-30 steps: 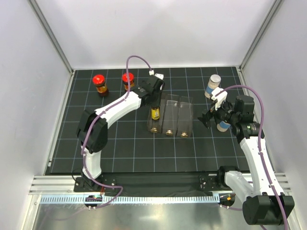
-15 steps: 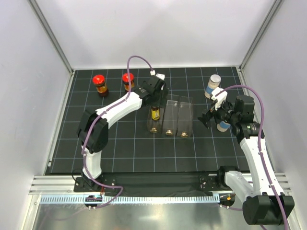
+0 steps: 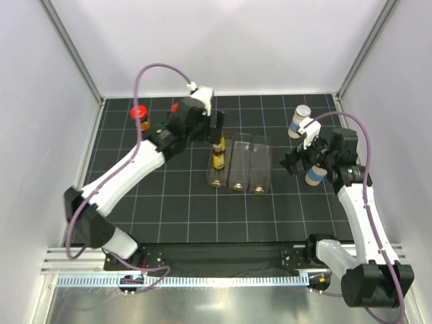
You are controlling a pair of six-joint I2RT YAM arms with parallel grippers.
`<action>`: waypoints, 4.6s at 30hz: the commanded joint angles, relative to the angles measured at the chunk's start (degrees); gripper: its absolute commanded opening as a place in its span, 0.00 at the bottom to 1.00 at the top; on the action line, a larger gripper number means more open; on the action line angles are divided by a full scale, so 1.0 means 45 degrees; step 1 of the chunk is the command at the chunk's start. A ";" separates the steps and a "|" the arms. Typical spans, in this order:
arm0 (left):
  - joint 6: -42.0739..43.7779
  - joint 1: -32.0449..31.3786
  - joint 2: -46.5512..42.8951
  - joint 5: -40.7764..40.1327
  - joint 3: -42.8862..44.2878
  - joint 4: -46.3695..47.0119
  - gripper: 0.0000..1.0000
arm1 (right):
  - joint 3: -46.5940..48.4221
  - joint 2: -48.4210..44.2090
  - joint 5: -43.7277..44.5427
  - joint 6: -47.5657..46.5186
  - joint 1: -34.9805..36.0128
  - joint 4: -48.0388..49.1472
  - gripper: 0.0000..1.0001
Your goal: Organize the condiment bottles
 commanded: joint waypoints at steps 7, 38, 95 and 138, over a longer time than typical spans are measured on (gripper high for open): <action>0.1260 0.1946 -0.4969 -0.0549 -0.4825 0.0707 1.00 | 0.2495 0.2671 0.4558 0.2900 -0.0137 0.0804 1.00; 0.2394 0.2064 -0.9368 -0.2777 -0.8487 0.2216 1.00 | 1.2106 1.4136 0.7734 0.6576 -0.0137 -0.0445 0.92; 0.2687 0.2064 -0.9505 -0.3051 -0.8838 0.2489 1.00 | 0.9392 1.0524 0.2225 0.2377 0.4804 -0.0485 0.04; 0.2687 0.2064 -0.9544 -0.3090 -0.8877 0.2528 1.00 | 1.0174 1.2361 0.3515 0.1713 0.5215 -0.0797 0.58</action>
